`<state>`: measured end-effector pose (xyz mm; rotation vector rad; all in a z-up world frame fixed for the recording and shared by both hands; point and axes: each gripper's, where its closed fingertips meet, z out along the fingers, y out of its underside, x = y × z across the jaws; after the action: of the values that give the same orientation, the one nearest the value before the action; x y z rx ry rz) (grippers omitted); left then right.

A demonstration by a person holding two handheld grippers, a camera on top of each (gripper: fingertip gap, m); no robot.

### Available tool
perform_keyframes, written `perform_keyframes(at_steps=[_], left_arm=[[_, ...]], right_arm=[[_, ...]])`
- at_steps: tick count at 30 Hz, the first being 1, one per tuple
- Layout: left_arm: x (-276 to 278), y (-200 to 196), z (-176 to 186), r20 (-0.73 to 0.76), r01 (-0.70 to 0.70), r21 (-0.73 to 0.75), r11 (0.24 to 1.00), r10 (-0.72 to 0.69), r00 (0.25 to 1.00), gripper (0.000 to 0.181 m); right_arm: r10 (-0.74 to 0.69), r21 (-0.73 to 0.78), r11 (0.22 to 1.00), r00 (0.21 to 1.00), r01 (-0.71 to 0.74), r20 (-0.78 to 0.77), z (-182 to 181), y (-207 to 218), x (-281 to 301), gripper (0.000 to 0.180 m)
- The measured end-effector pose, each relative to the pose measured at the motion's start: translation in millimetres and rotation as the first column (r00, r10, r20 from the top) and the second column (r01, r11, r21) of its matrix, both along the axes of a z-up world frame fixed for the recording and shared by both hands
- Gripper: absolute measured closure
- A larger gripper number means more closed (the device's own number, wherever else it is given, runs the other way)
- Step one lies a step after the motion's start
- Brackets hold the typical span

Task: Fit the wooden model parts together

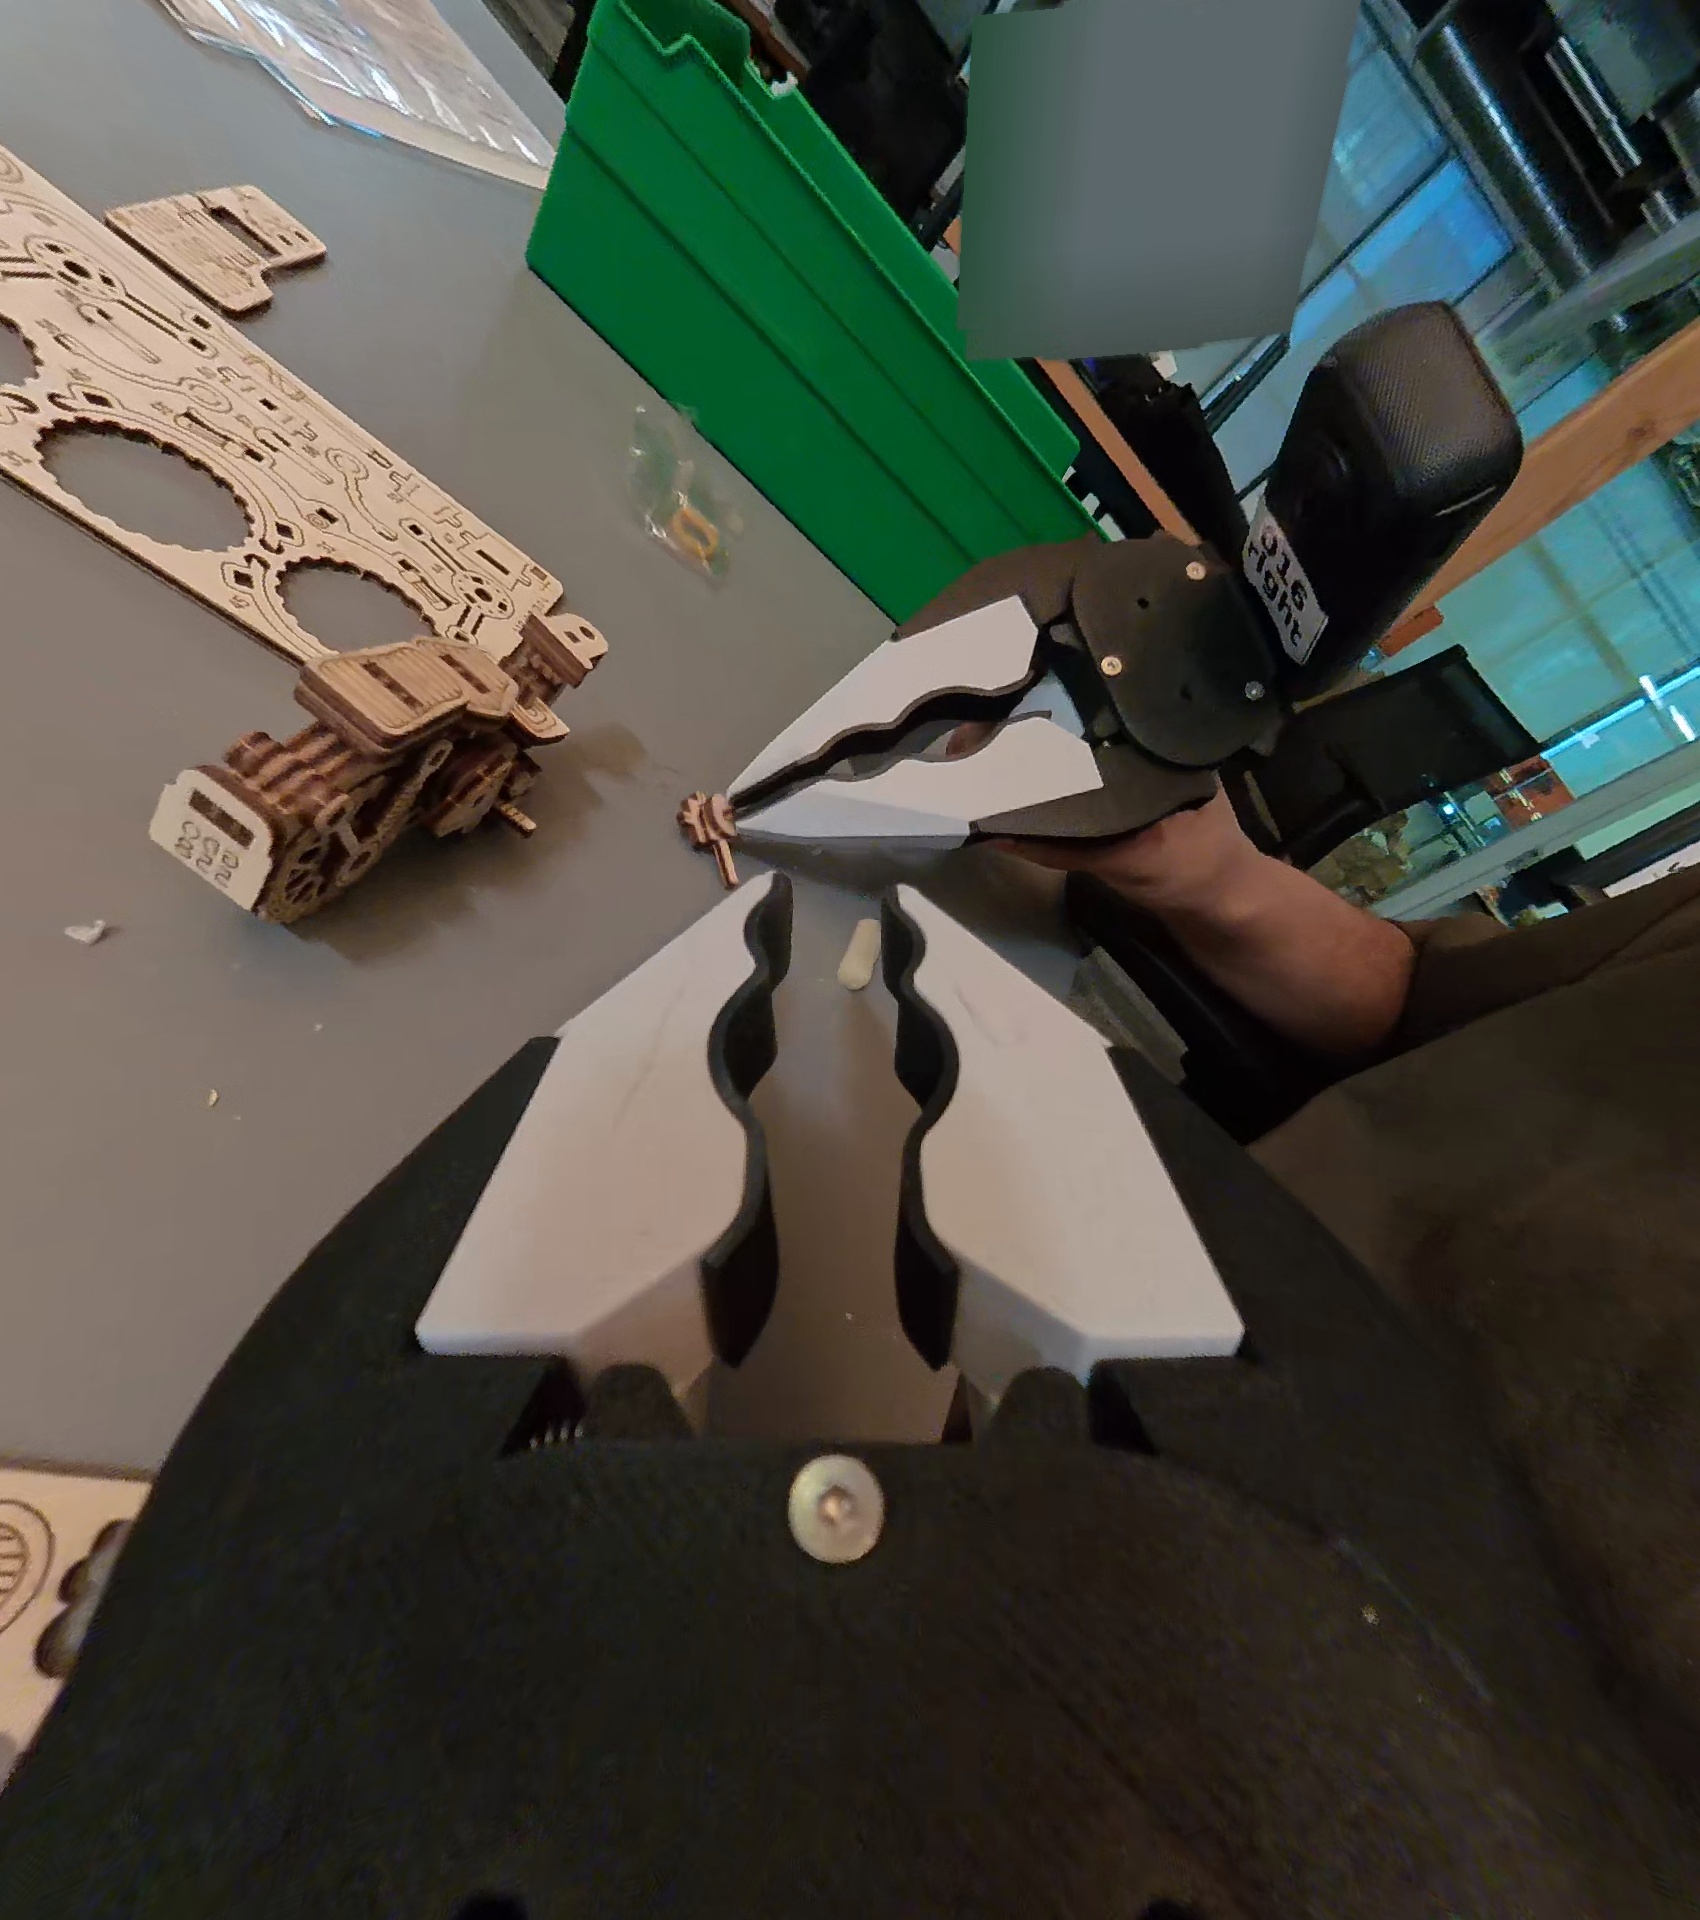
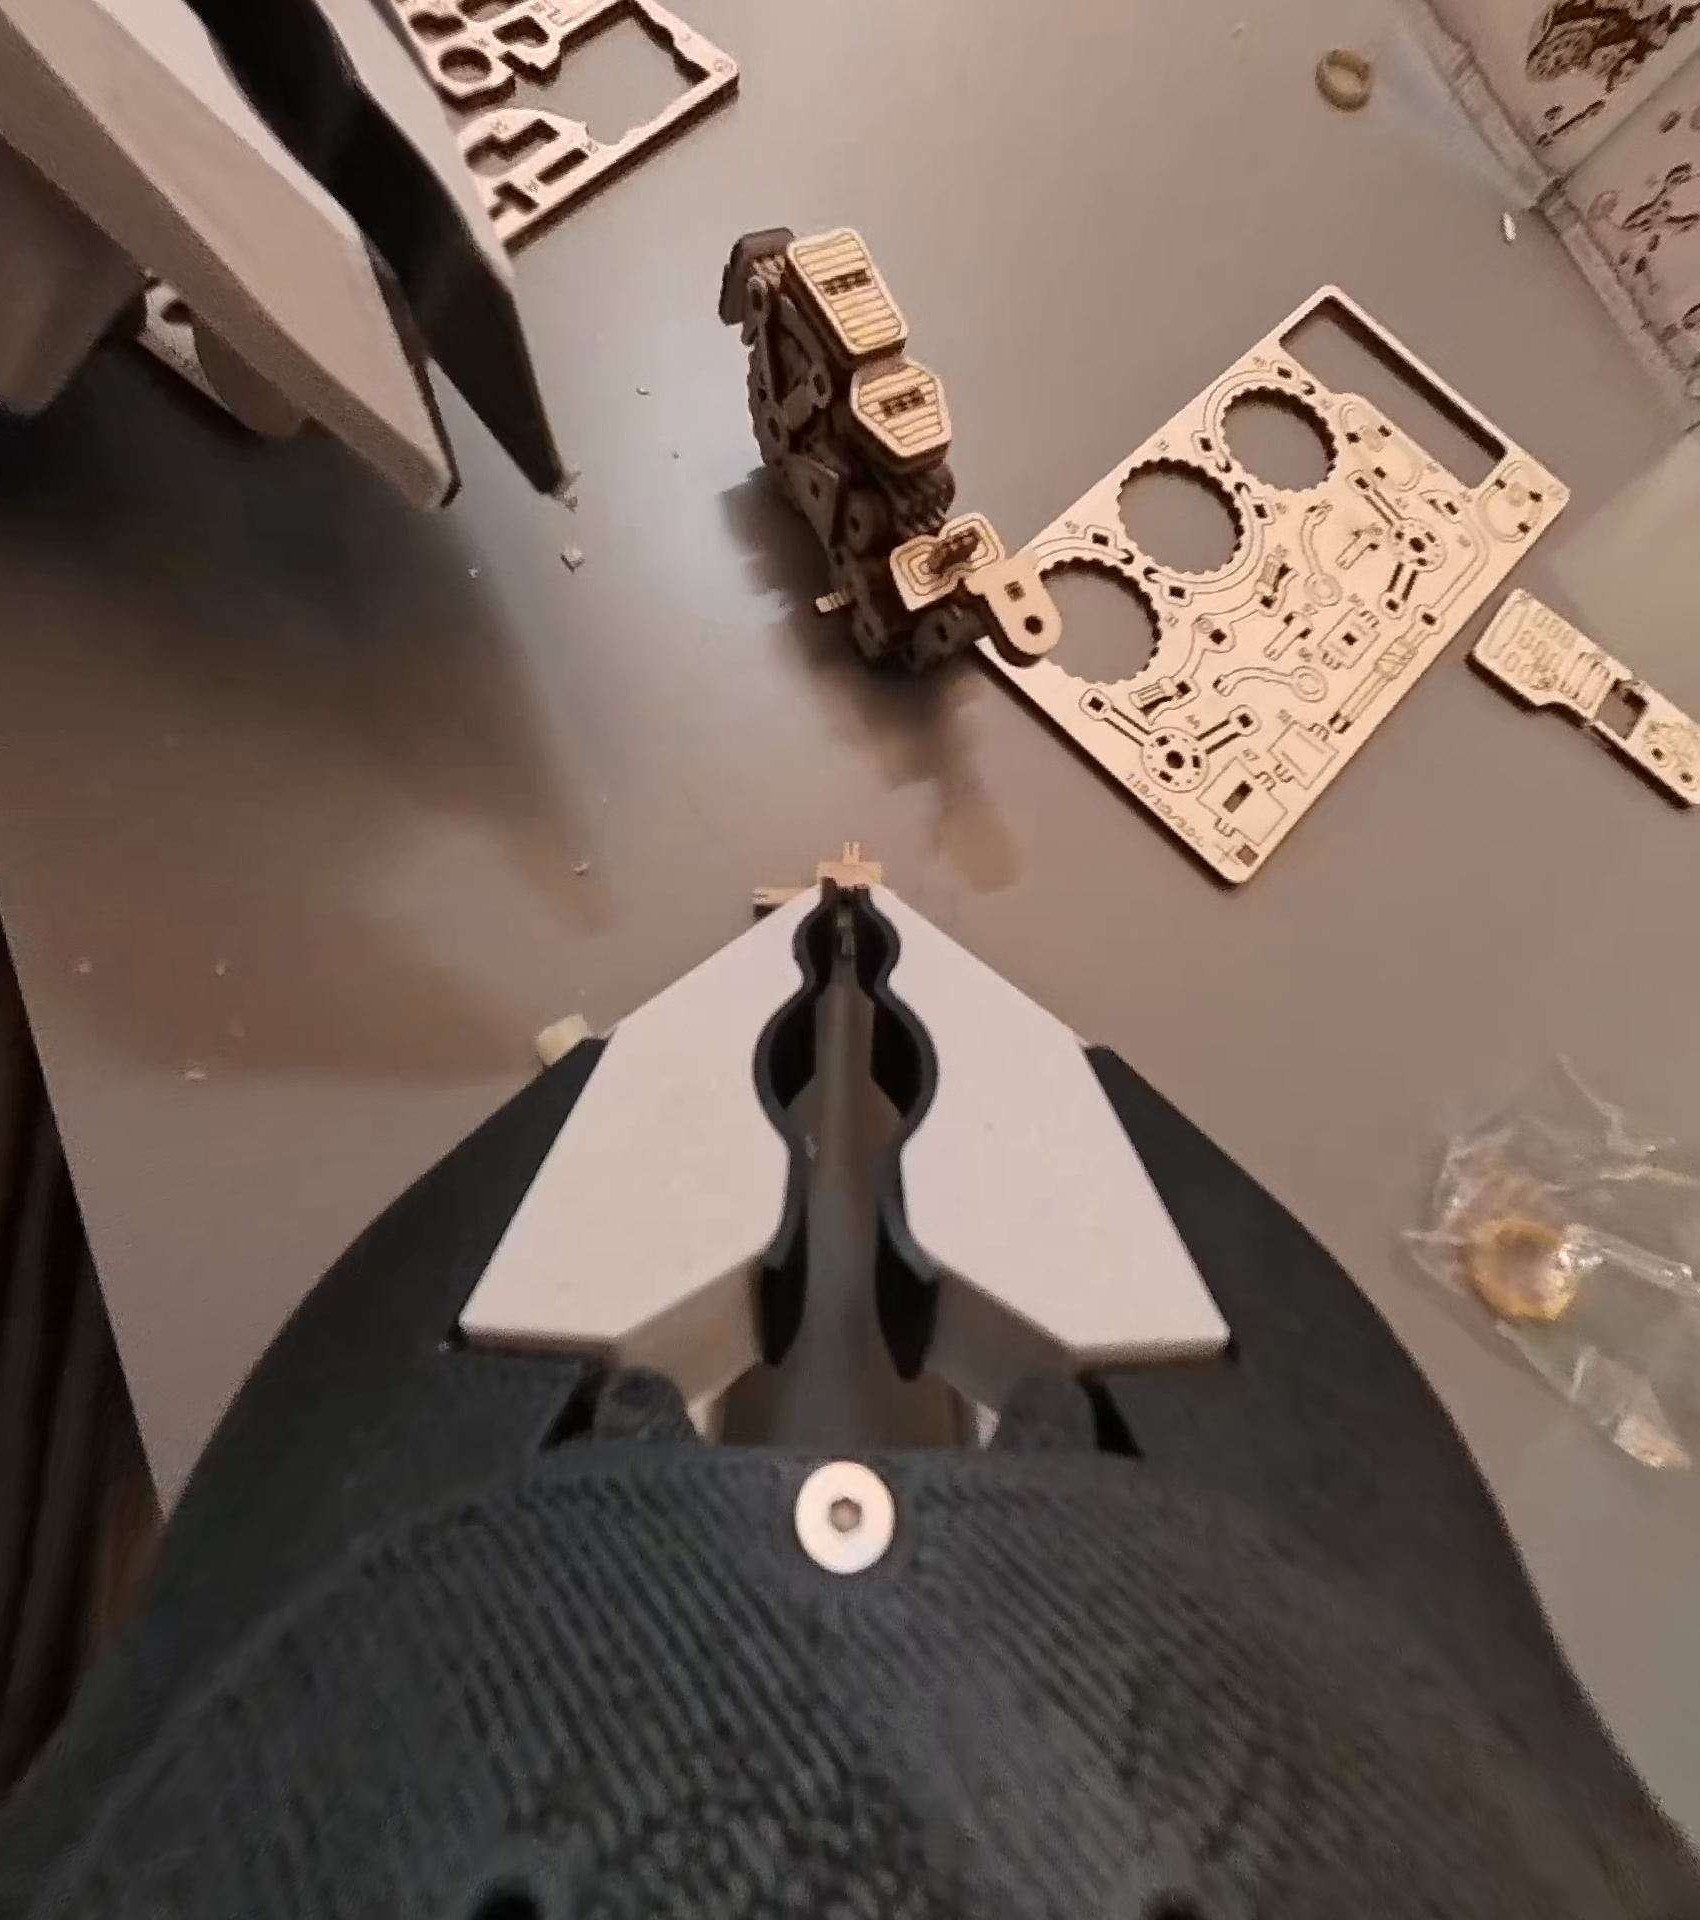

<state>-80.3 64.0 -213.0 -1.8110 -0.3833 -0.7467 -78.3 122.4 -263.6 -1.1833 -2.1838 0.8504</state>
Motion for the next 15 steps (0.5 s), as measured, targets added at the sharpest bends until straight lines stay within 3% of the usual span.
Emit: perform_keyframes(at_steps=[1,5,10,13,15], left_arm=[[-2,0,1,-0.005,-0.007,0.002,1.0,0.007,1.0,0.166],[-43,-10,22,-0.103,-0.148,0.048,0.988,0.153,0.983,0.166],[-147,-73,60,-0.232,-0.508,0.116,0.854,0.52,0.822,0.163],[-161,-104,47,-0.243,-0.57,0.037,0.821,0.561,0.792,0.159],[-149,-112,27,-0.265,-0.535,-0.061,0.843,0.503,0.823,0.158]], right_arm=[[0.003,-0.002,1.0,1.0,-0.003,-0.001,0,-1,0,0.178],[0.006,-0.045,0.999,0.999,-0.007,-0.039,9,-3,-2,0.165],[0.049,-0.126,0.989,0.98,-0.075,-0.195,43,-18,-7,0.161],[0.11,-0.157,0.976,0.964,-0.151,-0.241,55,-39,-11,0.159],[0.164,-0.179,0.963,0.965,-0.202,-0.207,51,-57,-13,0.155]])
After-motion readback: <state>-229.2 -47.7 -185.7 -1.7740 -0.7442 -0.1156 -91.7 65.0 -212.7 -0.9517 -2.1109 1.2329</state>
